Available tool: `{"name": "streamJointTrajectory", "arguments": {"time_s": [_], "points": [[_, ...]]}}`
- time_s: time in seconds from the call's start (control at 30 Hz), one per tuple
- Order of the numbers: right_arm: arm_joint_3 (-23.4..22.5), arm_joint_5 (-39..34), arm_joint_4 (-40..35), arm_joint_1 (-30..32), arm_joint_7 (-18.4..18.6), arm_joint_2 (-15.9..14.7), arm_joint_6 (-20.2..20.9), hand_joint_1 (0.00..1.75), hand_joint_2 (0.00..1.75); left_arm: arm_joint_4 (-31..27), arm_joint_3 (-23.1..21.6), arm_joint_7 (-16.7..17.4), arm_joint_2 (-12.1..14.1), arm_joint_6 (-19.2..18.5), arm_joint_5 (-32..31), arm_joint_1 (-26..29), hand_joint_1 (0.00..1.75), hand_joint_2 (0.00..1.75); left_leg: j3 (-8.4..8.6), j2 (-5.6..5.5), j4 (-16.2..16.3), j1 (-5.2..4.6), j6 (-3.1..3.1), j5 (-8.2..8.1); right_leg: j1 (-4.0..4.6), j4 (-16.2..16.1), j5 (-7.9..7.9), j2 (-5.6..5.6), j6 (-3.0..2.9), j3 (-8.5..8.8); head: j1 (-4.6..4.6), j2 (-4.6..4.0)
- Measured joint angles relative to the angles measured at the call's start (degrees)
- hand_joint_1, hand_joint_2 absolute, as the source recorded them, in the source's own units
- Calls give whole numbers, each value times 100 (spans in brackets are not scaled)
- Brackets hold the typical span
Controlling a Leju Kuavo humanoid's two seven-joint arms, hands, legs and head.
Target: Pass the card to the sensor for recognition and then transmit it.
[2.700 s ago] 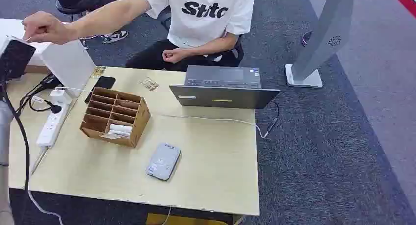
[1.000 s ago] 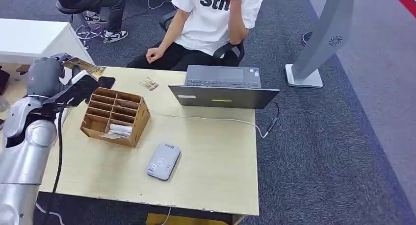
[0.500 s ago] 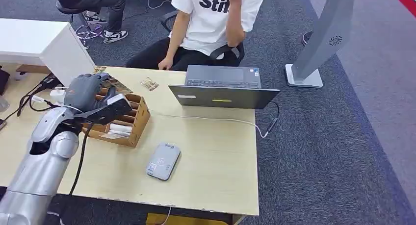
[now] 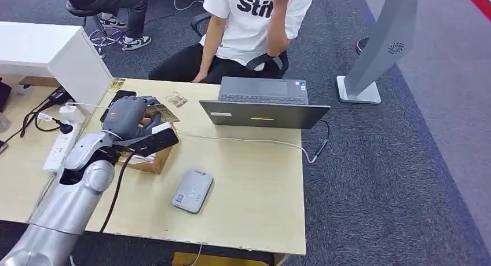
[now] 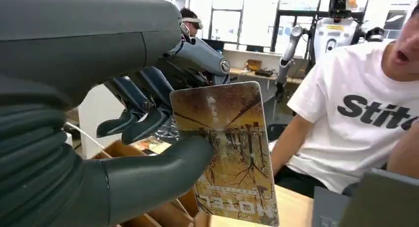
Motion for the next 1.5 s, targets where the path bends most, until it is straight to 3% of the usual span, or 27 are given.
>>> {"name": "streamJointTrajectory", "arguments": {"time_s": [0.73, 1.1, 1.5], "points": [[0, 179, 0, -5, -13, 0, -7, 0, 175, 905, -499, -29, -431, -144, 114, 0, 175, 175, -2, 0, -1, 0, 3, -2, 0, 0, -1, -1, 0, -2, -2, 0], [11, 339, -7, -48, -15, -7, -68, 0, 175, 1510, -691, -138, -424, -577, 313, -24, 175, 175, -2, -1, -1, 1, 2, -1, 1, 0, -1, -2, 0, -2, -2, 0], [50, 555, -2, -127, 160, -7, -105, 0, 175, 1965, -1071, -435, -273, -1457, 738, -183, 175, 175, -2, -2, -2, 1, 2, -1, 1, 1, -1, -3, 0, -2, 0, 0]]}}
